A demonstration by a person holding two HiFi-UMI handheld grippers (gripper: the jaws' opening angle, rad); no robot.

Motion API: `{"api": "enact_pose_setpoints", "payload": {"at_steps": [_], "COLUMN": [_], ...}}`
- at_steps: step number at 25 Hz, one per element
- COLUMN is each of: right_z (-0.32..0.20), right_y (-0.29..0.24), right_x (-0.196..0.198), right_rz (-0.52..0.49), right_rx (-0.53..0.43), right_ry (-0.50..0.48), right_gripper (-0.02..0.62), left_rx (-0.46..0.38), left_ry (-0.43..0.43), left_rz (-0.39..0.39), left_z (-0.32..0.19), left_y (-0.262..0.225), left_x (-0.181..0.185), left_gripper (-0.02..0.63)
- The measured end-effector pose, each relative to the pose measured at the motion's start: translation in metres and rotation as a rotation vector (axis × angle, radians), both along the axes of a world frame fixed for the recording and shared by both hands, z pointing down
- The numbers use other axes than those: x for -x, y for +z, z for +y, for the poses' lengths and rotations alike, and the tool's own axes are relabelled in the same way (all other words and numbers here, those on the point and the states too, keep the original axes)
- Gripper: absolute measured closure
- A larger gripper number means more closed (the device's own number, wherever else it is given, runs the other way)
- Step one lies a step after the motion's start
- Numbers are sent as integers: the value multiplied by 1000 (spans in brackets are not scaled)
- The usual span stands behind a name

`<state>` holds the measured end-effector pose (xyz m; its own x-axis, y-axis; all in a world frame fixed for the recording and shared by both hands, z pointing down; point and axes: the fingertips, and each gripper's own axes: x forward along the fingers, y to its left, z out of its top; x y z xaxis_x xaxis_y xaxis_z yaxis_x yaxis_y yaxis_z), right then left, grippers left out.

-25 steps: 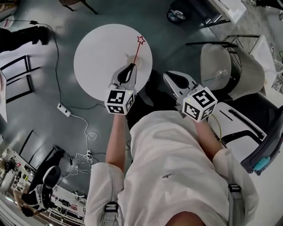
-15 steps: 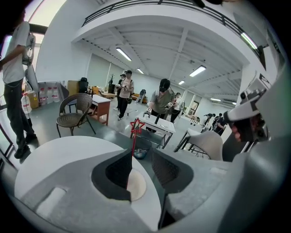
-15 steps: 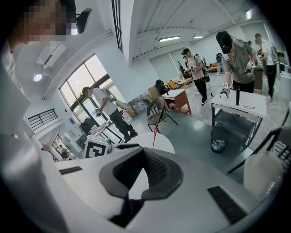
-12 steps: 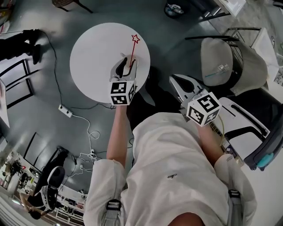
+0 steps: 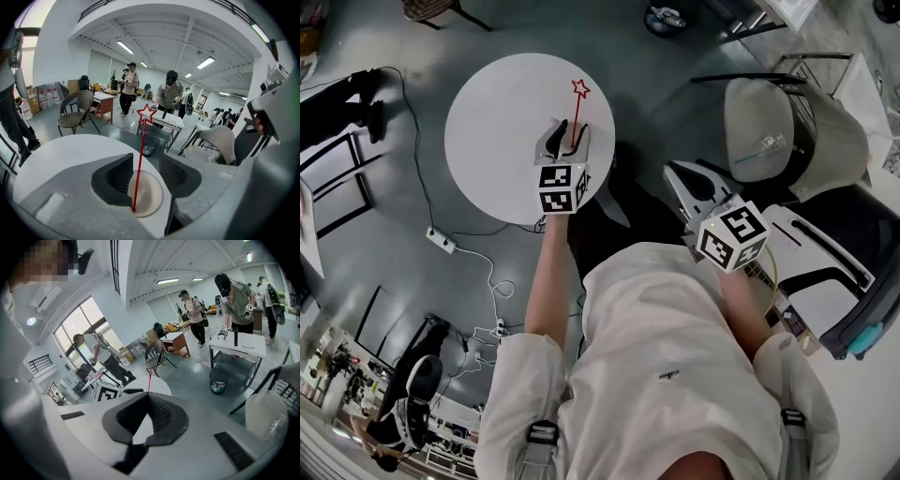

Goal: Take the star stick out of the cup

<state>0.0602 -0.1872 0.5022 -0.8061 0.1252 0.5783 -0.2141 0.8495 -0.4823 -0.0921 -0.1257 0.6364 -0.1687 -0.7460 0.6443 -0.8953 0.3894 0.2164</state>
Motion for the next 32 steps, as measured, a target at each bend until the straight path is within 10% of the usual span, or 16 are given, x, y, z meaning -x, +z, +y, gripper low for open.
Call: {"api": "enact_pose_setpoints", "payload": {"at_steps": [32], "right_z": [-27], "right_y": [14], "right_x": [-2], "right_rz": [27], "right_rx": [32], "right_ry": [82], "right_gripper": [588], "left_rx": [199], "left_ry": [67], "left_rz": [-40], "left_z": [-10], "left_y": [39], "left_x": [15], "left_gripper": [562]}}
